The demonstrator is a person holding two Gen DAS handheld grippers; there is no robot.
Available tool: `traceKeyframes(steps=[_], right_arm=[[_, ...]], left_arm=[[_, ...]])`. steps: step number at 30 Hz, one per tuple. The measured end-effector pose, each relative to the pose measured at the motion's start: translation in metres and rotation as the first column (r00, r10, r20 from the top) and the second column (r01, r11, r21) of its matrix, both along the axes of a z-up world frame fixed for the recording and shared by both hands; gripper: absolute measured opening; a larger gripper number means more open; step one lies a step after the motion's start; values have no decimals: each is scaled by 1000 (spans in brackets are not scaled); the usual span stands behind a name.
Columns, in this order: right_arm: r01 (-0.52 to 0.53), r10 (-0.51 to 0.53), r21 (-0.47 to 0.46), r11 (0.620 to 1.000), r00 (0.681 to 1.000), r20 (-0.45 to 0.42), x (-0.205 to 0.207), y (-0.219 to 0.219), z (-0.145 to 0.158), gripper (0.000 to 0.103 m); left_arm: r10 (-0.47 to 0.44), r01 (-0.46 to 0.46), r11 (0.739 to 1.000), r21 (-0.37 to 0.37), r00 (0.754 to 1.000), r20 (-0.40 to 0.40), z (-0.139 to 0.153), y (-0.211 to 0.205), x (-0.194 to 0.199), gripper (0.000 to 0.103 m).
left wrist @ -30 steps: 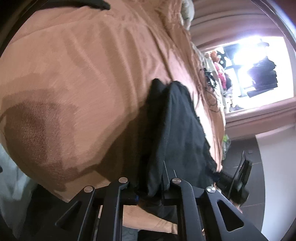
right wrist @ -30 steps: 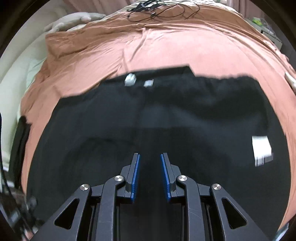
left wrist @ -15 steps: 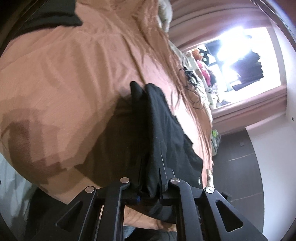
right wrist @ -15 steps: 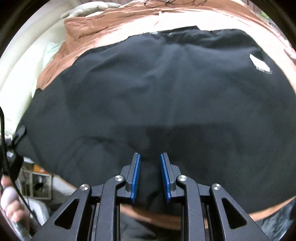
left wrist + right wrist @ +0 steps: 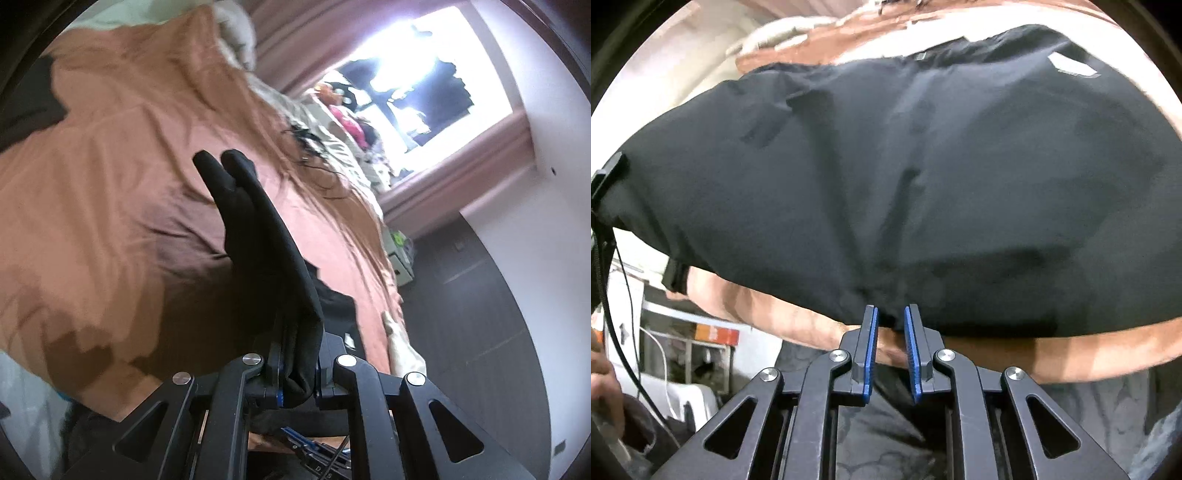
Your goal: Fold large clothes
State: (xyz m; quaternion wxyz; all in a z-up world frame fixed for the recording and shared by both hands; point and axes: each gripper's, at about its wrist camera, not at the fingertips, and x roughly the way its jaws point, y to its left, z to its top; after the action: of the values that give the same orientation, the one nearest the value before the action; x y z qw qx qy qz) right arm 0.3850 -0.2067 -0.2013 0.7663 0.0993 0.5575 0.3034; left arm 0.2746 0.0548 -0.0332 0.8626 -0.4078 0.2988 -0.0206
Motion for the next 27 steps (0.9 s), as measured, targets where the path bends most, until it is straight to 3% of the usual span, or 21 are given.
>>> traceKeyframes(steps=[6, 16, 22, 27], right_arm=[[97, -101, 74, 993, 994, 49, 1, -65, 25, 16], [254, -271, 184, 950, 960, 73, -4, -161, 40, 16], [312, -333, 224, 923, 941, 61, -7, -199, 36, 16], [353, -372, 236, 905, 927, 39, -6, -229, 27, 16]], left_arm=[[-76, 74, 995, 71, 997, 24, 26, -51, 19, 10], [-187, 184, 969, 162, 982, 5, 37, -137, 51, 10], [-274, 277, 941, 197, 961, -42, 26, -191, 74, 10], [-353, 372, 905, 206, 927, -123, -2, -238, 97, 10]])
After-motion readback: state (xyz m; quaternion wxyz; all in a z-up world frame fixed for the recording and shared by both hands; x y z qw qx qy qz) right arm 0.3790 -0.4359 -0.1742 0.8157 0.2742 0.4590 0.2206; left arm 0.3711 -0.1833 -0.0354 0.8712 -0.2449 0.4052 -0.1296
